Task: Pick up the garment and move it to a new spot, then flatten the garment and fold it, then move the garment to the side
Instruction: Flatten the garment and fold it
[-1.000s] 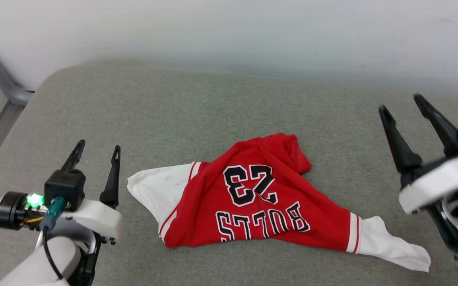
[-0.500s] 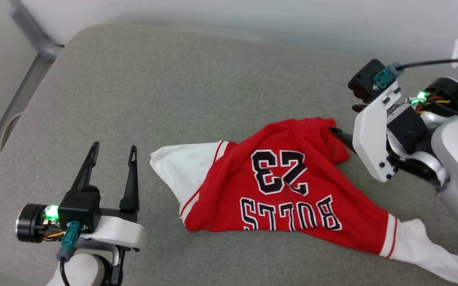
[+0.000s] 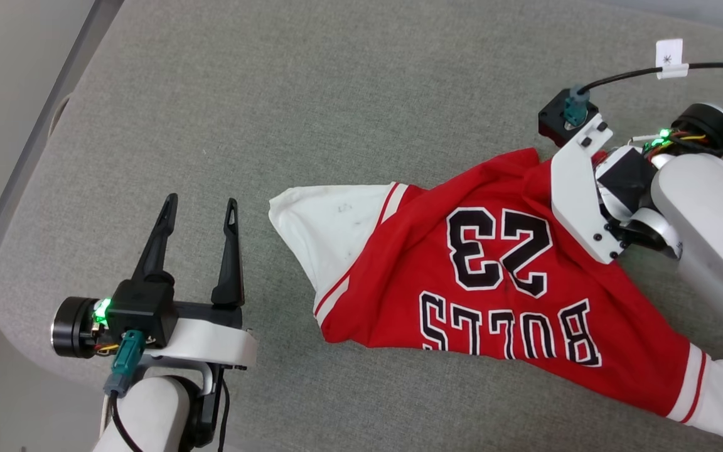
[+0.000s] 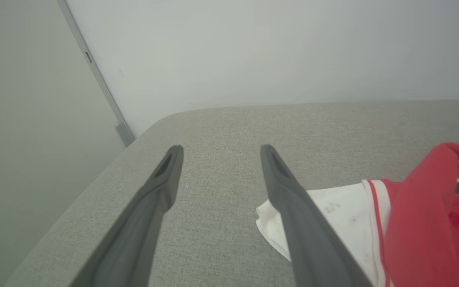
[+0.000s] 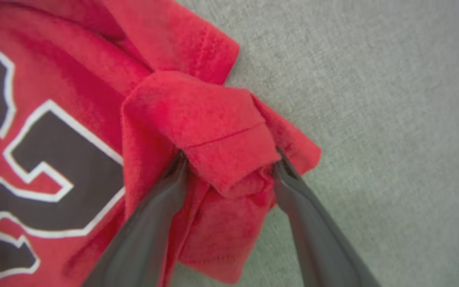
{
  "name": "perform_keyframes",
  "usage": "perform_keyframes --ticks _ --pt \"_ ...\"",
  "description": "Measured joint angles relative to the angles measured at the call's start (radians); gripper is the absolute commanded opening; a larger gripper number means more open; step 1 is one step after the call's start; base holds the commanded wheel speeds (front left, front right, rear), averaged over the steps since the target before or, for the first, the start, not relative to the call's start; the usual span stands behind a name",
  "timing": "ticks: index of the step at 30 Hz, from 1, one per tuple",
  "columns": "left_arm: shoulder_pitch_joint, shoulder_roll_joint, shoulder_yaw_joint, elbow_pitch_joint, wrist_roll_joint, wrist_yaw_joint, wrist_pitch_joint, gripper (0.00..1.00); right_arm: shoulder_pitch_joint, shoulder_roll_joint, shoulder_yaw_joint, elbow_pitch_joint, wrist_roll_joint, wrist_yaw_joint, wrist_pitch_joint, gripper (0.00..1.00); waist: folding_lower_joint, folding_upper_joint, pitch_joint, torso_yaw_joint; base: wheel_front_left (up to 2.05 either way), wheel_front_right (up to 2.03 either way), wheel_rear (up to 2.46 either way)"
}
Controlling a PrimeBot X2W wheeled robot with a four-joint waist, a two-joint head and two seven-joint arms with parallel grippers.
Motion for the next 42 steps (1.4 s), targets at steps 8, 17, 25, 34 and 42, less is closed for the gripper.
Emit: perform_keyframes --ticks 8,17,25,34,42 --pt "0.000 -0.066 0.085 0.017 0.063 -0.069 0.000 1.00 -0.049 -0.017 0.112 0.050 0.062 0.000 -0.052 0.00 -0.0003 0.0000 0.038 0.008 0.00 0.00 0.00" --pt "0.018 -0.095 0.152 0.041 0.120 -0.124 0.000 1.00 -0.121 0.030 0.069 0.126 0.104 0.000 -0.321 0.00 0.0000 0.0000 -0.003 -0.034 0.00 0.00 0.00" --pt "0.068 -0.100 0.187 0.058 0.155 -0.150 0.000 1.00 -0.198 0.033 0.032 0.180 0.088 0.000 -0.500 0.00 0.0000 0.0000 -0.089 -0.068 0.00 0.00 0.00" --pt "0.144 -0.097 0.215 0.067 0.178 -0.156 0.000 1.00 -0.183 0.023 -0.007 0.145 0.095 0.000 -0.637 0.00 -0.0001 0.0000 -0.193 -0.125 0.00 0.00 0.00" --pt "0.203 -0.092 0.226 0.085 0.188 -0.159 0.000 1.00 0.039 -0.044 0.026 -0.104 0.121 0.000 -0.680 0.00 -0.0002 0.0000 -0.272 -0.162 0.00 0.00 0.00"
